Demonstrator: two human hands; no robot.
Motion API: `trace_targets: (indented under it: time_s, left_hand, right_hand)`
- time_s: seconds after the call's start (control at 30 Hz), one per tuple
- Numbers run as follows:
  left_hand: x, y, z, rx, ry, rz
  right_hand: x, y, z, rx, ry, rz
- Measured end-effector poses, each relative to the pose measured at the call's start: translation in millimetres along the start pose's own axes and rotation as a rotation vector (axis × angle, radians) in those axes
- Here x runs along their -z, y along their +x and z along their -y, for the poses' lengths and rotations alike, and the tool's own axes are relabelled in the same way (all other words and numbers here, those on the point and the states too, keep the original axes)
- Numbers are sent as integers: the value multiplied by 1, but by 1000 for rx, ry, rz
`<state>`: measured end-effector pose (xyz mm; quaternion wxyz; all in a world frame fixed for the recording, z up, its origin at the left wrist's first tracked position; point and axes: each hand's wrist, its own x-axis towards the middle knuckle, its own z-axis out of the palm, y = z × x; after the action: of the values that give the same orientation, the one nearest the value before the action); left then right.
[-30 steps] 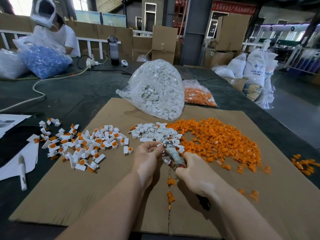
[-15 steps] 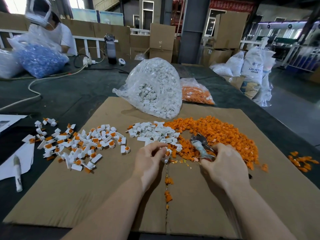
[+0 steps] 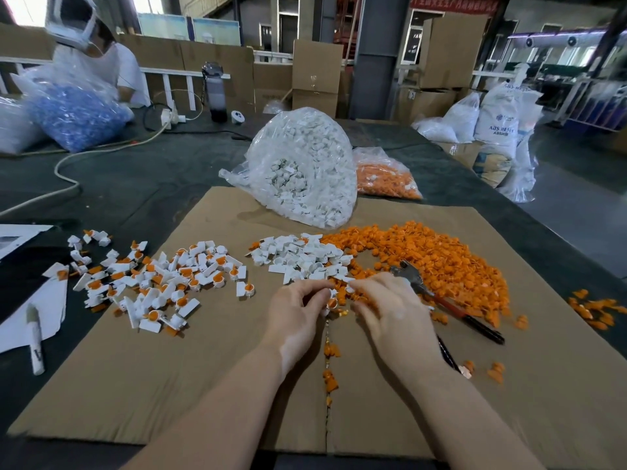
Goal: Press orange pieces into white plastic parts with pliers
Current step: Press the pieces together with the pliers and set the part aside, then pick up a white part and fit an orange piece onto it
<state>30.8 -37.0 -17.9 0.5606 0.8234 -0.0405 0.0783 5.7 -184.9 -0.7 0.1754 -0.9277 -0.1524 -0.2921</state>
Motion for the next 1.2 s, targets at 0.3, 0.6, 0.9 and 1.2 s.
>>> trace_targets:
  time_s: [0.3, 0.6, 0.9, 1.2]
  left_hand:
    - [2, 0, -4, 16, 56, 19]
    - [3, -8, -7, -8, -37, 114]
    - [3, -9, -5, -41, -16, 73]
    - [-1, -10, -6, -46, -42, 14]
  right_hand:
    - [-17, 0, 11, 90, 170, -11]
    - [-17, -4, 11, 3, 219, -61]
    - [-16, -7, 11, -3, 242, -42]
    - [-18, -6, 8, -44, 229, -67]
